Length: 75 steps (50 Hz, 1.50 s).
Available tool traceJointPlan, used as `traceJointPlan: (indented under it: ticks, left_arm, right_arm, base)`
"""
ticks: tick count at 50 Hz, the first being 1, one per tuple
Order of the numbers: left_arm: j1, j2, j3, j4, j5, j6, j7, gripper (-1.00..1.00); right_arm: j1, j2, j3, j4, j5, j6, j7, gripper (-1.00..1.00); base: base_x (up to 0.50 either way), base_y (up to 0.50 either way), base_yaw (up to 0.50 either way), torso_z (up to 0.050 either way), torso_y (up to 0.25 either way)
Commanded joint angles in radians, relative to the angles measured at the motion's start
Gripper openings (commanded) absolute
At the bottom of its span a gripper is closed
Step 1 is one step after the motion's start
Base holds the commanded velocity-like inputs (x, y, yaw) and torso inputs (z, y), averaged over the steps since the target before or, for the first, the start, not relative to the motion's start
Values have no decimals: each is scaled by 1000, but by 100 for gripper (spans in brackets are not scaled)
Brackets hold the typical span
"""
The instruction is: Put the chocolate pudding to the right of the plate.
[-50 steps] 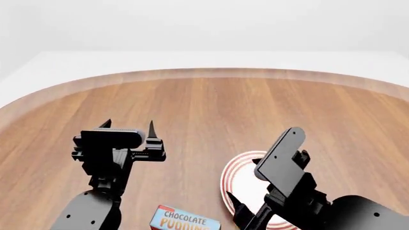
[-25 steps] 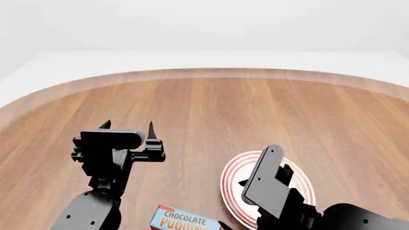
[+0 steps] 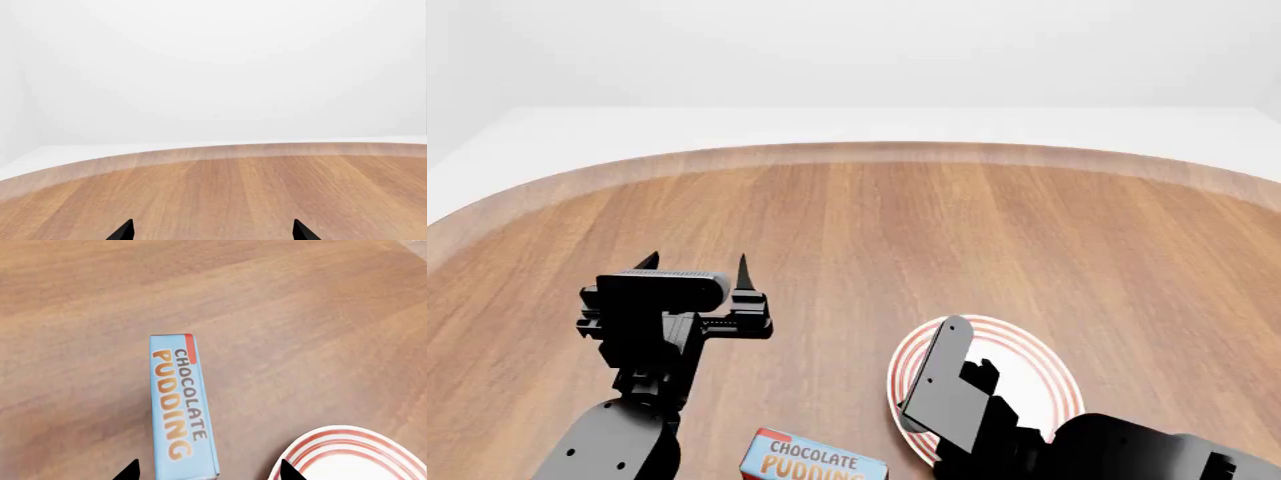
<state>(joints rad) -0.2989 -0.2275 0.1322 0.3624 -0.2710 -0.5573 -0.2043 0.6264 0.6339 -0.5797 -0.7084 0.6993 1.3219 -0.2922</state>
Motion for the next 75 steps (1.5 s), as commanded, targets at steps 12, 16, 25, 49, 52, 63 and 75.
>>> traceJointPlan:
  ticks: [12, 16, 25, 49, 52, 63, 75]
  left_arm:
    - [-3, -4, 13, -17, -7, 12, -4, 100]
    - [-3, -5, 13, -13, -11, 10, -5, 100]
    - [-4, -8, 14, -18, -15, 15, -8, 100]
    - [-3, -14, 27, -15, -24, 19, -14, 100]
    - [-3, -15, 26, -16, -26, 21, -13, 100]
    - [1, -19, 25, -21, -31, 27, -16, 100]
    - [3, -23, 29, -21, -34, 31, -20, 100]
  right_arm:
    - [11, -36, -155, 157, -61, -62, -49, 100]
    - [31, -48, -162, 172, -58, -50, -54, 100]
    - [60, -79, -207, 250, -81, -80, -84, 100]
    - [68, -149, -374, 490, -168, -188, -163, 100]
    - [68, -156, -386, 510, -173, -192, -167, 100]
    - [65, -150, -394, 508, -177, -199, -162, -100]
    - [67, -134, -388, 477, -177, -208, -152, -100]
  base:
    - [0, 0, 0, 0, 0]
    - [0, 0, 0, 0, 0]
    - [0, 0, 0, 0, 0]
    - [0, 0, 0, 0, 0]
    - [0, 0, 0, 0, 0]
    - [0, 0, 0, 0, 0]
    - [0, 0, 0, 0, 0]
